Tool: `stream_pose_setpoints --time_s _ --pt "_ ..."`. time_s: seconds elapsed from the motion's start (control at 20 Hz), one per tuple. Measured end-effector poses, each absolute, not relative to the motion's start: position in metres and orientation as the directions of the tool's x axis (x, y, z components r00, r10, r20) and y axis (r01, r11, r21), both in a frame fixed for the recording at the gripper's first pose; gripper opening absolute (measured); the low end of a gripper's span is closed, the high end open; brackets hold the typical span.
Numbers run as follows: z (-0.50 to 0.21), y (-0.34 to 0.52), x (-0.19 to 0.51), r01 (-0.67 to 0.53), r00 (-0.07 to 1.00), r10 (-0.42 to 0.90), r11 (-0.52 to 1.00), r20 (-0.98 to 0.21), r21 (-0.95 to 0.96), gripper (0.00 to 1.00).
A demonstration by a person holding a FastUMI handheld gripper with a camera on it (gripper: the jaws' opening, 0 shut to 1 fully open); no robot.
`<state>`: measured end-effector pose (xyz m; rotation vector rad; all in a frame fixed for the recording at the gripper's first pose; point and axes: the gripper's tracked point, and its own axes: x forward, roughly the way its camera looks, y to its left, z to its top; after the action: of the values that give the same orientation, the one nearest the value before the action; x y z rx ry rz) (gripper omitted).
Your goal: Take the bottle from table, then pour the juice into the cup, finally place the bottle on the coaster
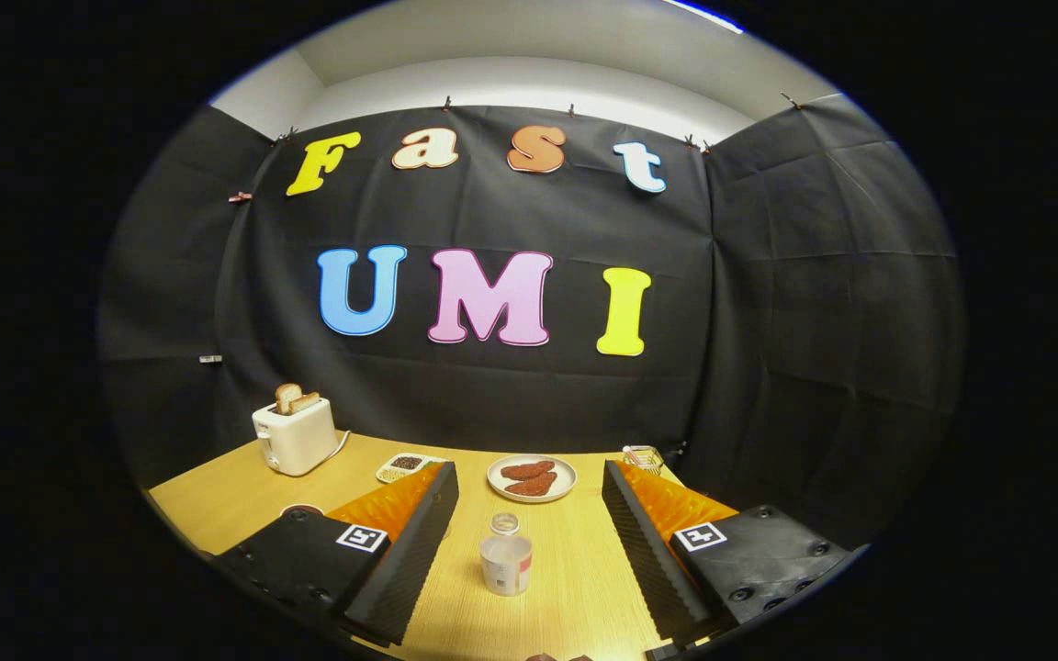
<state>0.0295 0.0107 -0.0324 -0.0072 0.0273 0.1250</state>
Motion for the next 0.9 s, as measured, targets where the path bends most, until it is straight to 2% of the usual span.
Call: stream_pose_setpoints --time_s 0.4,0.6,0.9 --pt "-0.069 0.035 0.059 -0.248 0.968 0.249 0.968 -0.042 0.030 0.97" --pt "-0.083 0.032 0.076 -0.232 0.972 0.232 0.973 -0.025 -0.008 0.97" --pt "-0.124 0.037 0.098 -0.215 0.975 0.214 0.977 -0.068 -0.005 0.97"
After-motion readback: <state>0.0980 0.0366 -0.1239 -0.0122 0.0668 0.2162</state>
